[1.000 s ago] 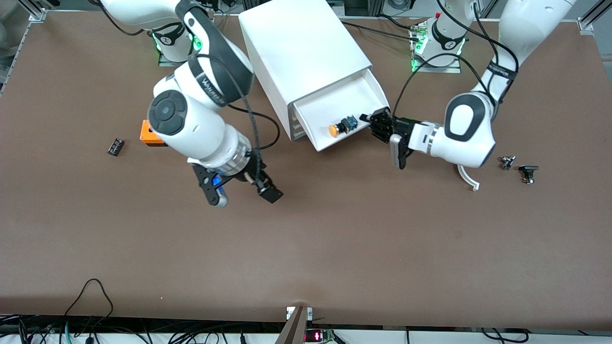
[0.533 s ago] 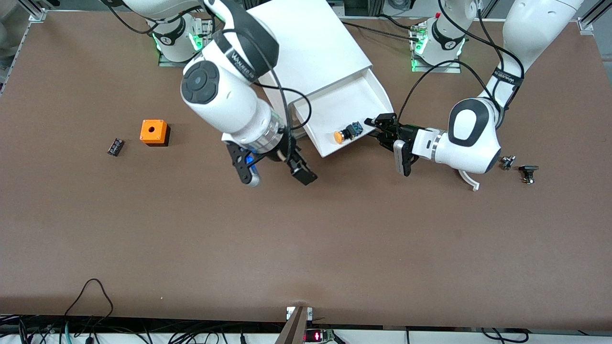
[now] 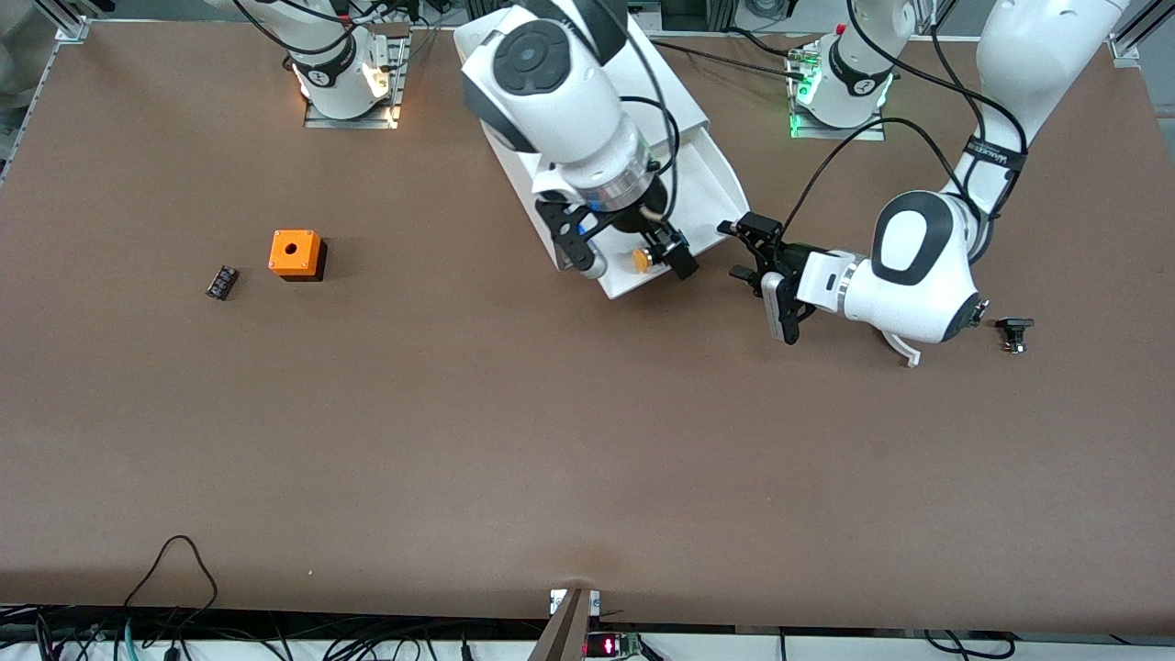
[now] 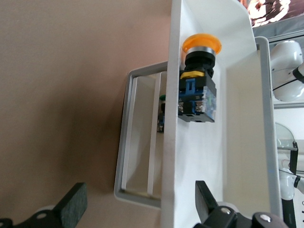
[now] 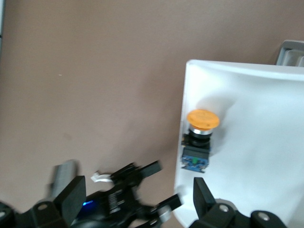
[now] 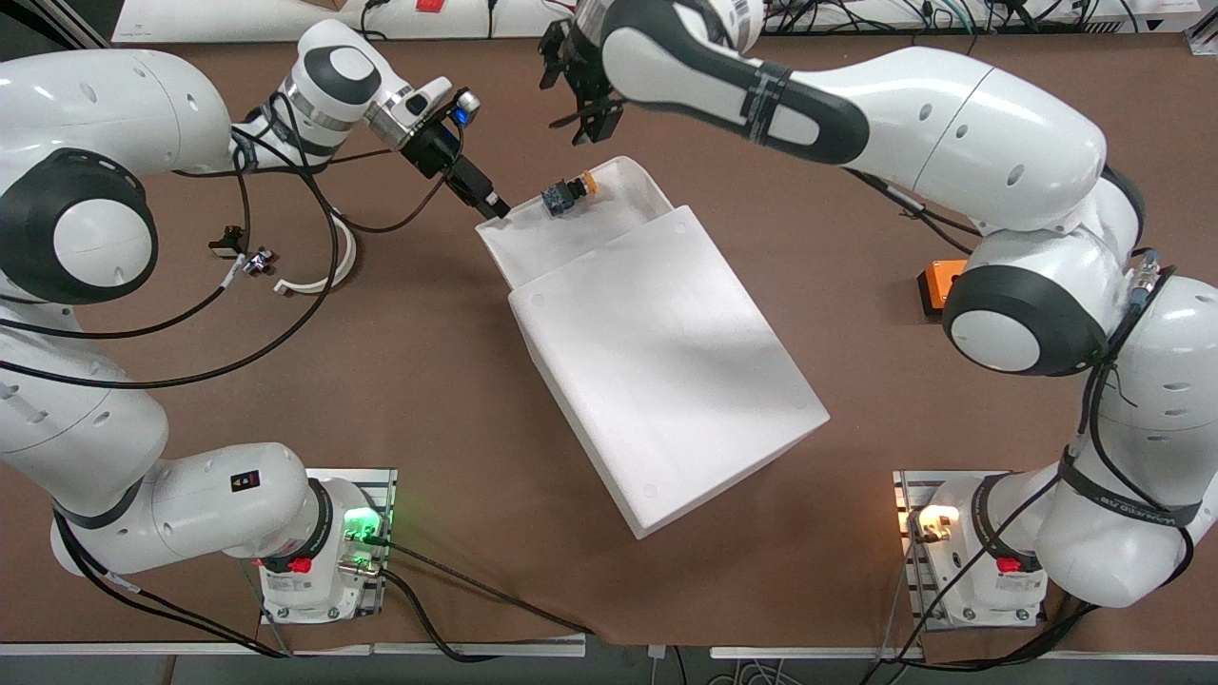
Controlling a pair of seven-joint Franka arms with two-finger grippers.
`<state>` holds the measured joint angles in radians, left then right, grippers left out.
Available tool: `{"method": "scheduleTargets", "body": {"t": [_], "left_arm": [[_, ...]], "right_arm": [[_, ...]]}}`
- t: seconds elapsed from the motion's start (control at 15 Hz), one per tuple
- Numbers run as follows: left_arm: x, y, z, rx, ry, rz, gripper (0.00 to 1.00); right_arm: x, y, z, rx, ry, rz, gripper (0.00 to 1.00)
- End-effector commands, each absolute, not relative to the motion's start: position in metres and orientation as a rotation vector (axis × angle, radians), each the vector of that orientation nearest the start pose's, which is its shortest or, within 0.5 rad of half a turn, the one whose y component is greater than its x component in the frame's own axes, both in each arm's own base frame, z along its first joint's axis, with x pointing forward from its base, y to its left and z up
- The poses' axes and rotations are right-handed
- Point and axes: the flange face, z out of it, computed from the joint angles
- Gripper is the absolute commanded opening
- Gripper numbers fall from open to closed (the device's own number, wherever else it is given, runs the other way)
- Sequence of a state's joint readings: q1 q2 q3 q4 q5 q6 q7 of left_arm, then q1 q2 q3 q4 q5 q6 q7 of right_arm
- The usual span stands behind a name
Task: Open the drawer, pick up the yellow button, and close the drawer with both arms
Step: 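Reach the right gripper into the open drawer over the yellow button, then grasp the yellow button with the right gripper while the left gripper releases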
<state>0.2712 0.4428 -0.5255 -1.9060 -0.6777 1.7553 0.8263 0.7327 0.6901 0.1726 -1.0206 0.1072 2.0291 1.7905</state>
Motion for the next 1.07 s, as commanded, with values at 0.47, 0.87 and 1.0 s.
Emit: {"method": "scheduleTargets", "body": {"t": [0.47, 0.87, 1.0], "left_arm": [[0.571, -0.174, 0.34, 2.129, -0.871, -0.384, 1.0], [0.575, -0.16, 0.37, 2.22, -0.819, -0.39, 1.0], [0.575, -0.159, 0.374, 2.223, -0.814, -0.403, 1.0]], "right_arm": [[0.479, 0.608, 0.41, -2.638, 1.308, 0.108, 1.0], [0.473, 0.61, 0.395, -2.663, 1.319, 0.109, 0.68], [0.473, 0.61, 0.398, -2.661, 1.316, 0.109, 0.32]]}}
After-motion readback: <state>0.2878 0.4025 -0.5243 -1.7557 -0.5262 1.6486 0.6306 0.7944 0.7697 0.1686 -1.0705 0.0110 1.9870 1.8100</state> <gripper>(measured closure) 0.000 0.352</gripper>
